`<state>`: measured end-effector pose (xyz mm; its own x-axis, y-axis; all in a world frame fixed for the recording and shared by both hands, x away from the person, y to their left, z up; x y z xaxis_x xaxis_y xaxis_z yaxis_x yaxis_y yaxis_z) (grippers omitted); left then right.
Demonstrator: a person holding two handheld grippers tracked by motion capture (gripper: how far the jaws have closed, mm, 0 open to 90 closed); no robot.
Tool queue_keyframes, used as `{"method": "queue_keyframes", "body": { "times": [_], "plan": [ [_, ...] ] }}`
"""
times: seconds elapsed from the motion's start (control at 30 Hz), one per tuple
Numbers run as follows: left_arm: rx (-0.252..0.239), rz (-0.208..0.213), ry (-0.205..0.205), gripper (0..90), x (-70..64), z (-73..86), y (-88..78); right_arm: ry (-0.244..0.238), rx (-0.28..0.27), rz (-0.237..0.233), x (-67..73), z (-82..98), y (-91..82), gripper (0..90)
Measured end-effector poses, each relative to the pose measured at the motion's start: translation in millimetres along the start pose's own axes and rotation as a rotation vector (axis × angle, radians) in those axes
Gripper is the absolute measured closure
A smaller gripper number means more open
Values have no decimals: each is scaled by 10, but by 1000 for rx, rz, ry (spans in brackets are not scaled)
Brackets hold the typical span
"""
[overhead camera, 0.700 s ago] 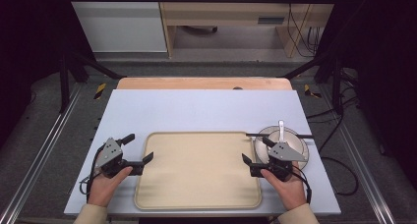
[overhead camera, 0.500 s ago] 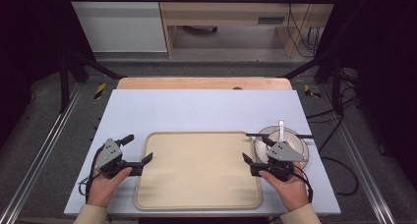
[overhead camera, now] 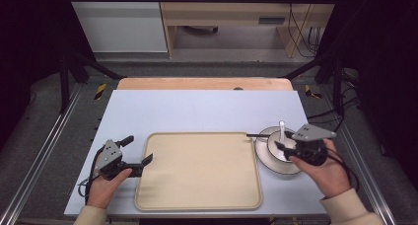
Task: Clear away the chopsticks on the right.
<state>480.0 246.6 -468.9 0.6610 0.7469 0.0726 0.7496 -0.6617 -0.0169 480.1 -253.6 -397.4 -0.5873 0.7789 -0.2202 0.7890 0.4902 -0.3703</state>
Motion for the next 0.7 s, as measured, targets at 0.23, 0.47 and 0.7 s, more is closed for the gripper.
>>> {"method": "queue_keyframes", "body": {
  "times": [0.23, 0.47, 0.7],
  "plan": [
    [0, 4, 0, 44, 2, 12, 14, 57, 57, 89, -696, 151, 73, 808],
    [2, 1, 2, 48, 11, 12, 13, 145, 137, 133, -1111, 476, 321, 900],
    [5, 2, 1, 49, 14, 24, 25, 199, 233, 155, -1270, 741, 534, 900]
  ]
}}
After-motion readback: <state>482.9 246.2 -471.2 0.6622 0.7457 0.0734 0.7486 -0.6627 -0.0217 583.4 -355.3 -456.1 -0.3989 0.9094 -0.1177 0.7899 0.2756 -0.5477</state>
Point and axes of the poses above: each handheld gripper's, and its own axes: y roughly forward along the jaws, z roughly out of its underside, x roughly to its left, the point moved 5 cm from there along y, roughly forward along the jaws, and after that the axes turned 14 degrees about -x, right-handed, at the moved point
